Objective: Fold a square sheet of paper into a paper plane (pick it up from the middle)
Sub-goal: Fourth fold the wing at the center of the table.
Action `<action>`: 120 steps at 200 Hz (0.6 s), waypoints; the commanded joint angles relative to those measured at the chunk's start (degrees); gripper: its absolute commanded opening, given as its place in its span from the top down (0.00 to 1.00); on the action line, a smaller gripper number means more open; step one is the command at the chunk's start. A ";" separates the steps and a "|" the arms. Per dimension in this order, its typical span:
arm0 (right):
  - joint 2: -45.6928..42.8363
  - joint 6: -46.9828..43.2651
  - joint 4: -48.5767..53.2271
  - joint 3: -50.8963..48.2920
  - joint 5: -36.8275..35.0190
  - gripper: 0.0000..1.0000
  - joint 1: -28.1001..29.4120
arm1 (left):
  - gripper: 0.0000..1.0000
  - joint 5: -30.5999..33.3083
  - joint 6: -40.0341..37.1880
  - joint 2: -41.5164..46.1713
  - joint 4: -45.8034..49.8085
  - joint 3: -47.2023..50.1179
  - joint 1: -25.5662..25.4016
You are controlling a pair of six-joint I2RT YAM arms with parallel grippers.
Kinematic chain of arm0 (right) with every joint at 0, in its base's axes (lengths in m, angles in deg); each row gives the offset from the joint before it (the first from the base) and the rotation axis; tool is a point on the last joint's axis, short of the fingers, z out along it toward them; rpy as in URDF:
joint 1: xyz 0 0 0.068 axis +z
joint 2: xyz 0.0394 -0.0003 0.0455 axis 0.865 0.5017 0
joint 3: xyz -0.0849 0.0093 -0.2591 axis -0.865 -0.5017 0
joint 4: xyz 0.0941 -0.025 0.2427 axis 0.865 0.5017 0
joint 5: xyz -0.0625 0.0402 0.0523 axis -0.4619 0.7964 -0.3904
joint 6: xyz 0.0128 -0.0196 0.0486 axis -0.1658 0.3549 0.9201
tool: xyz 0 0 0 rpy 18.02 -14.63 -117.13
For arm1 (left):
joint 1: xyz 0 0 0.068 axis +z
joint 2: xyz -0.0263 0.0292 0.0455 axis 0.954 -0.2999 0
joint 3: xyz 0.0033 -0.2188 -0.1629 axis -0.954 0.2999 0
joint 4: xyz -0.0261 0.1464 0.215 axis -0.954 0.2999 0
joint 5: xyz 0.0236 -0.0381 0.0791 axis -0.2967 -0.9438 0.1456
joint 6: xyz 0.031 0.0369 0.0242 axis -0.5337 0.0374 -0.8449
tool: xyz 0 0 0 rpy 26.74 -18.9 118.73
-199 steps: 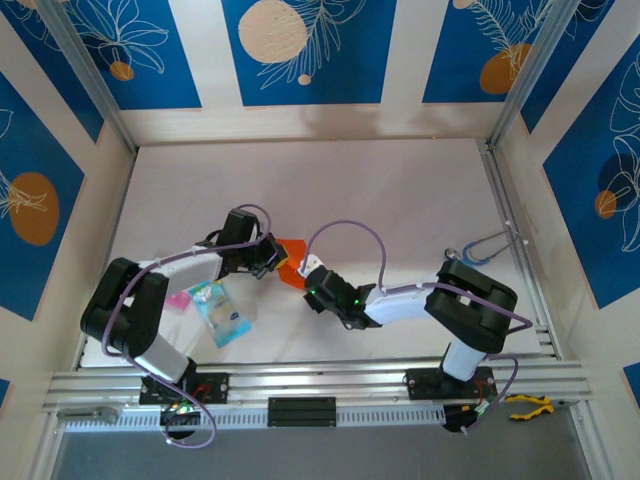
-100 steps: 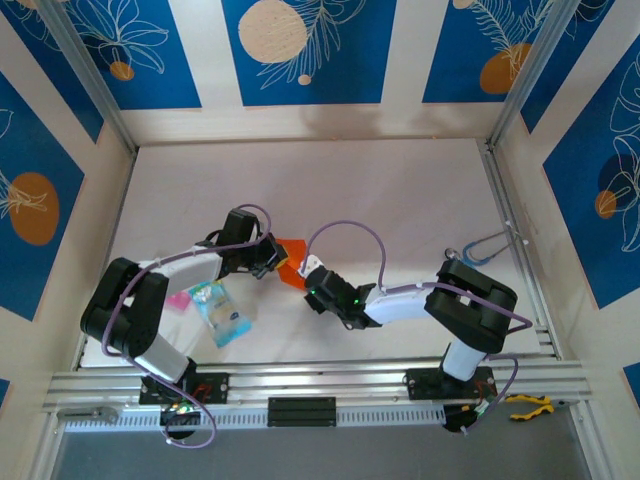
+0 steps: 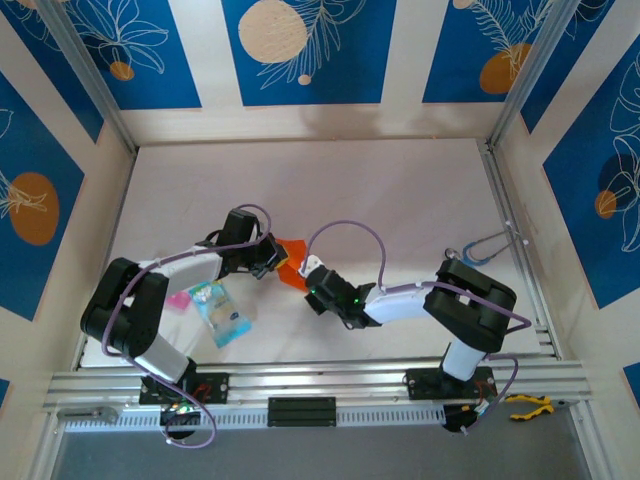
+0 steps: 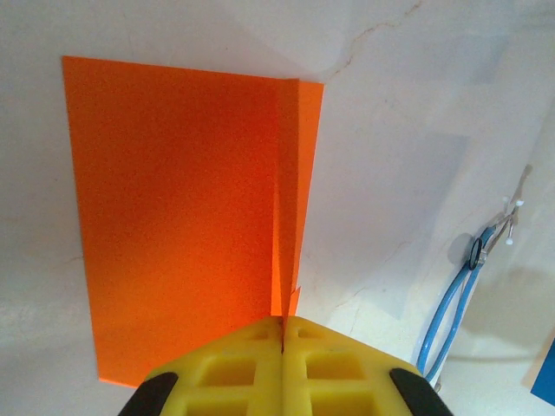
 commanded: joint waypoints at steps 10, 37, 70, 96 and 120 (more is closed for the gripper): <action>0.02 1.58 -0.73 0.53 2.91 0.94 -0.62 | 0.90 -0.91 0.05 0.74 0.03 -0.79 0.74; 0.09 4.30 -1.91 -0.06 6.31 0.95 -1.33 | 0.72 -0.41 -0.50 1.85 1.49 -1.15 1.27; 0.52 8.67 -4.43 -1.26 11.38 0.95 -2.59 | 0.62 2.00 -1.93 4.94 4.49 -1.34 2.07; 1.03 11.49 -6.83 -2.13 13.73 0.95 -3.41 | 0.61 3.45 -2.47 6.78 5.95 -1.21 2.34; 1.56 13.73 -8.30 -2.61 15.93 0.95 -4.20 | 0.60 3.73 -2.50 7.41 6.16 -0.84 2.47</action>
